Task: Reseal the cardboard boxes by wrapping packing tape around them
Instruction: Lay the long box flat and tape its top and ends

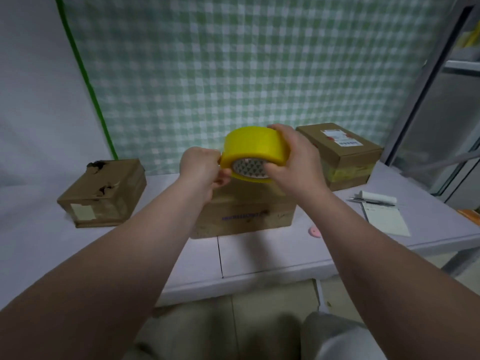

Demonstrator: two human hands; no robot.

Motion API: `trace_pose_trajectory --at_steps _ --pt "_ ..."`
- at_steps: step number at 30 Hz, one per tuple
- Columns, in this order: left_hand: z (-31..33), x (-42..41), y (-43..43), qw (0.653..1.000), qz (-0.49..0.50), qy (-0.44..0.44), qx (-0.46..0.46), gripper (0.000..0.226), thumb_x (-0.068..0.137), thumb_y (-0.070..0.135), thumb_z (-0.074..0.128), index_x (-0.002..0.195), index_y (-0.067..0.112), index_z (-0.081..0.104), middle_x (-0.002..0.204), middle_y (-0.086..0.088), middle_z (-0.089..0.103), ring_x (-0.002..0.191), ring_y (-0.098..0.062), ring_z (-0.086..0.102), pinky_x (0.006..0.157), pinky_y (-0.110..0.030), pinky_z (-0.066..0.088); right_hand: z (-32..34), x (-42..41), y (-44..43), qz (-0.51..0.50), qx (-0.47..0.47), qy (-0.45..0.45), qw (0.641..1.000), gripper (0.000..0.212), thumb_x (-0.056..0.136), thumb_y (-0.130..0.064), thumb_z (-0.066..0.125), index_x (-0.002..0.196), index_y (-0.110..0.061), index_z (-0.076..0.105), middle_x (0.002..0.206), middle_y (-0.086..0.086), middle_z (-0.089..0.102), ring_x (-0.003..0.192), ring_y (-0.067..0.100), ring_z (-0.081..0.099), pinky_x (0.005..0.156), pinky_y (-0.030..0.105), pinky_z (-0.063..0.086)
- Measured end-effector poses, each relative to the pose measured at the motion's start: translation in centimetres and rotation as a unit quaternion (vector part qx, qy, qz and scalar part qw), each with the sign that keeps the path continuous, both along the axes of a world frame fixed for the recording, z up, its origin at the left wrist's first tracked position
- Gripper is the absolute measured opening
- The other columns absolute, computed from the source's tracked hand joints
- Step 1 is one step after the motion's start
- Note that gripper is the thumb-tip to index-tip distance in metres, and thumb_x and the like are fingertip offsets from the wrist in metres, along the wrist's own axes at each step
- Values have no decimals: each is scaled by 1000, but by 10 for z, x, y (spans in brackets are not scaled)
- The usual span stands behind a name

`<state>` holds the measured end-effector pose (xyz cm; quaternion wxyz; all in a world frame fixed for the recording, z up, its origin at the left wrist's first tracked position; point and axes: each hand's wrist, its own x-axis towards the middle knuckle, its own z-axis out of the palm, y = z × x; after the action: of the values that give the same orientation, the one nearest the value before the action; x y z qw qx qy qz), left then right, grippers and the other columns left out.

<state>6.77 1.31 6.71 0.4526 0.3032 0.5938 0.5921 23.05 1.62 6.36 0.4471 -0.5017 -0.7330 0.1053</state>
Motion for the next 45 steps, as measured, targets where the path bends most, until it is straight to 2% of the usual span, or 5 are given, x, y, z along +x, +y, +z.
trace_pose_trajectory --at_steps 15,18,25,41,45 --pt "-53 -20 87 998 -10 56 -34 21 97 22 51 80 9 54 67 -8 60 48 -15 56 57 -30 54 -48 -15 119 -1 -166 197 966 43 76 -22 78 113 -33 60 103 -7 67 94 12 64 89 42 52" --pt "-61 -23 87 995 -4 100 -19 23 97 23 50 87 4 58 75 -11 62 52 -14 59 62 -31 56 -53 -14 120 10 -200 175 964 23 79 -21 75 89 -36 59 89 -11 67 87 9 64 85 43 53" --pt "-68 -30 84 991 0 130 -8 24 98 22 49 87 2 58 77 -18 64 53 -15 57 61 -33 58 -46 -8 115 29 -300 95 949 17 82 -29 68 97 -22 69 95 -1 71 91 16 65 79 36 50" --pt "-46 -63 51 999 -6 38 -18 24 98 12 49 75 6 49 63 -10 50 50 -15 49 55 -30 57 -18 -49 71 -36 -169 110 979 14 78 -14 61 88 -4 57 74 5 54 74 29 57 61 36 41" --pt "-36 -112 41 995 64 72 5 20 97 9 48 78 3 50 66 -10 49 50 -14 45 57 -29 58 -6 -44 73 -56 -101 -41 992 19 82 -17 61 100 -17 57 77 1 53 76 24 52 64 33 40"
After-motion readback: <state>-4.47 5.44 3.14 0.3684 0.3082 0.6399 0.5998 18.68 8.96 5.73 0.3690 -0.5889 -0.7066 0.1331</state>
